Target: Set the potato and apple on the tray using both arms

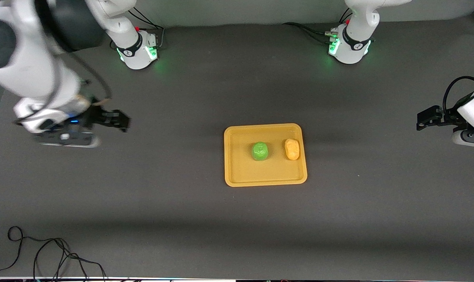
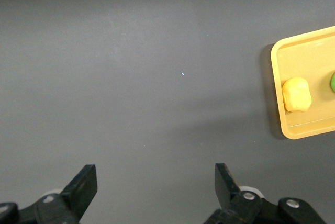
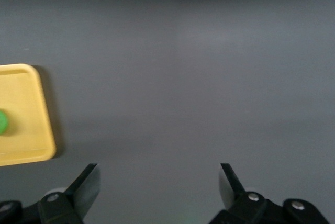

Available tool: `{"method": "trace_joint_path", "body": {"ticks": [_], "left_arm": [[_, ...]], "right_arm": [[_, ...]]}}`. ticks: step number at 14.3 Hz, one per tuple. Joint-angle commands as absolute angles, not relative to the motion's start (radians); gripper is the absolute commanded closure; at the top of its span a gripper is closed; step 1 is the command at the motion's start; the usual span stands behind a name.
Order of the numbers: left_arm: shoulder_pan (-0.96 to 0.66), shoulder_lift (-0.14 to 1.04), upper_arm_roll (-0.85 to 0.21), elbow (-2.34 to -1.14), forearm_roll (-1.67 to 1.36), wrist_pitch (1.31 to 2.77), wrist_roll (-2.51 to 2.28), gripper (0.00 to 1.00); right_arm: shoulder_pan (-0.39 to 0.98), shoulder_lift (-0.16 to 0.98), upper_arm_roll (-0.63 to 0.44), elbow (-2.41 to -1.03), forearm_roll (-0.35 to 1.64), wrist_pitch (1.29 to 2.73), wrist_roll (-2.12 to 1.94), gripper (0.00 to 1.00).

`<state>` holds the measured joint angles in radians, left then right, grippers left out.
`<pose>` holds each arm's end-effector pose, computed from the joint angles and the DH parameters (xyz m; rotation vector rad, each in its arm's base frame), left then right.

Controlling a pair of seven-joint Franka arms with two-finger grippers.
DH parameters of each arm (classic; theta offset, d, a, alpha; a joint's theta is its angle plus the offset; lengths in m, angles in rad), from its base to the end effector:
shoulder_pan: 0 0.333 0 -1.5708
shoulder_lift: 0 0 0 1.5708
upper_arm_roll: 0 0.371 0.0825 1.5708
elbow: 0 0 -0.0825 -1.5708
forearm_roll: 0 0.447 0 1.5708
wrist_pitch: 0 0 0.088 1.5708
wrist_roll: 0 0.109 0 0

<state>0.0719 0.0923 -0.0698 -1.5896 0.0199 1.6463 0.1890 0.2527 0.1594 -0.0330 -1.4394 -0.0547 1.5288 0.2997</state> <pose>0.6537 0.0054 0.6153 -3.1172 0.2948 0.0571 0.6544 0.1418 0.6415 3.0622 -0.1228 -0.0800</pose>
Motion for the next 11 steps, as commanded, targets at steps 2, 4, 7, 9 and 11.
{"method": "trace_joint_path", "body": {"ticks": [2, 4, 7, 9, 11], "left_arm": [[0.037, 0.074, -0.067, -1.603, 0.023, 1.654, 0.187, 0.0], [0.035, 0.075, -0.067, -1.609, 0.029, 1.649, 0.178, 0.0], [0.049, 0.078, -0.061, -1.611, 0.035, 1.669, 0.187, 0.0], [0.045, 0.078, -0.061, -1.617, 0.035, 1.663, 0.178, 0.0], [0.048, 0.08, -0.06, -1.617, 0.035, 1.667, 0.179, 0.0]], "right_arm": [[0.077, 0.057, -0.017, -1.558, 0.004, 1.563, 0.117, 0.0], [0.028, 0.051, -0.024, -1.562, 0.005, 1.563, 0.051, 0.0], [0.029, 0.048, -0.063, -1.549, -0.003, 1.556, 0.011, 0.0], [0.026, 0.049, -0.067, -1.546, -0.003, 1.551, 0.011, 0.0], [0.028, 0.049, -0.066, -1.54, -0.006, 1.548, 0.011, 0.0]]}}
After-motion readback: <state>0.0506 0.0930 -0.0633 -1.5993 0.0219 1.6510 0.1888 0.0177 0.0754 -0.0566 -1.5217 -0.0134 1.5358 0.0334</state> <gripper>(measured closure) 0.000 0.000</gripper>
